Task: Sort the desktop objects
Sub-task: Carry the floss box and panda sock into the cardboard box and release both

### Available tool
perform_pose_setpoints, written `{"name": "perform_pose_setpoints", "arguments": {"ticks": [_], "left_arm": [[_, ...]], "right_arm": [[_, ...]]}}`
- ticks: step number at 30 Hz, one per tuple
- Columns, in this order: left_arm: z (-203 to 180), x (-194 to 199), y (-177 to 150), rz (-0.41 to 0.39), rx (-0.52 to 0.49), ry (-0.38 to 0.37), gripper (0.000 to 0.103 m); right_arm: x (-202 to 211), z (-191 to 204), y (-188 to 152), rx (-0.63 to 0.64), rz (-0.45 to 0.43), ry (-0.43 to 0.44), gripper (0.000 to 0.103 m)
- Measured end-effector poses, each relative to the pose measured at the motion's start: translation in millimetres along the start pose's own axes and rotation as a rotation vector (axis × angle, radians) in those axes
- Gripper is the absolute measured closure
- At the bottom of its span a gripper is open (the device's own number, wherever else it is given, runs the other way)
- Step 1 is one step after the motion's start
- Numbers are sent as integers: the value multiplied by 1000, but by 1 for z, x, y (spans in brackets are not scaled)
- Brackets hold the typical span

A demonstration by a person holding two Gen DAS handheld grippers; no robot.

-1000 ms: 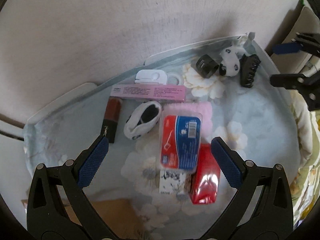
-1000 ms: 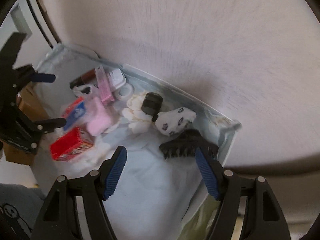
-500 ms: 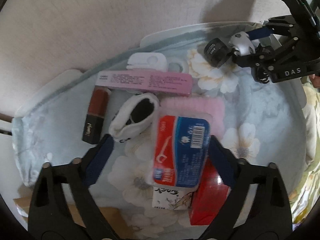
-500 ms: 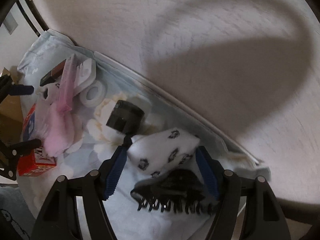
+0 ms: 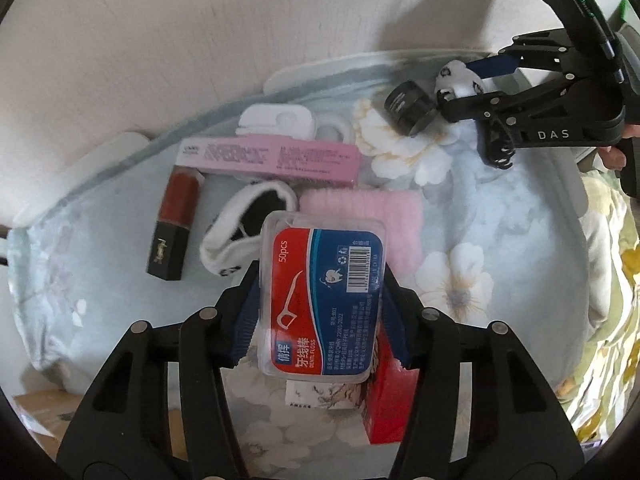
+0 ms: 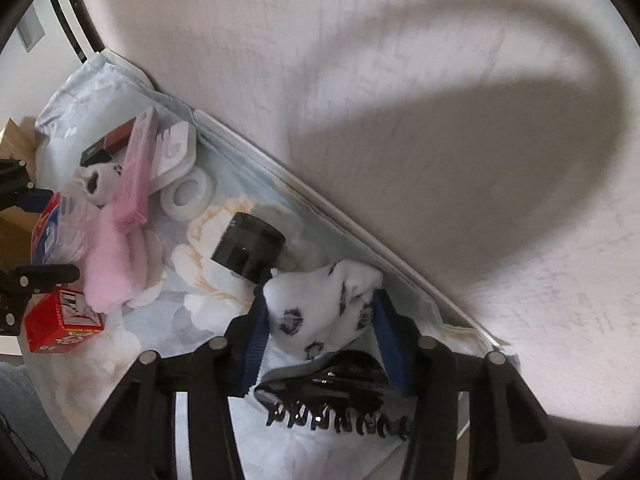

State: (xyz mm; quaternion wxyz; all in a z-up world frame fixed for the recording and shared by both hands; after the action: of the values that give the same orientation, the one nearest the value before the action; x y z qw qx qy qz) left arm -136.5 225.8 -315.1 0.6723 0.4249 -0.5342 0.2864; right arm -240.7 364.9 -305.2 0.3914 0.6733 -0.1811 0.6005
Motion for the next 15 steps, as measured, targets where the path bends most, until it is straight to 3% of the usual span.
{"name": "perform_pose_setpoints", "arguments": {"ticks": [11,15], "left_arm": [[12,69,-4,-57,-19,7,52],[16,91,-3,-80,-57,55,52]], "right_arm": [[81,21,-7,-109,-26,2,58],[118,43,-7,-134,-22,3,58]]}}
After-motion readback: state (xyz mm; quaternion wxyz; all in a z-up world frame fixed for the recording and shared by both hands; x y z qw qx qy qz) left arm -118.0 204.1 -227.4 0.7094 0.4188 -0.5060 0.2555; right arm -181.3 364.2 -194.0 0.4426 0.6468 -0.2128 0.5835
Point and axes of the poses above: each gripper's, at about its wrist camera, not at the fingertips, and x roughly against the way its jaws point, z to its left, y to its top, the point moved 8 cm from there along -x, roughly the way its jaws point, and after that the axes turned 7 degrees about y, right-handed, at the moved point
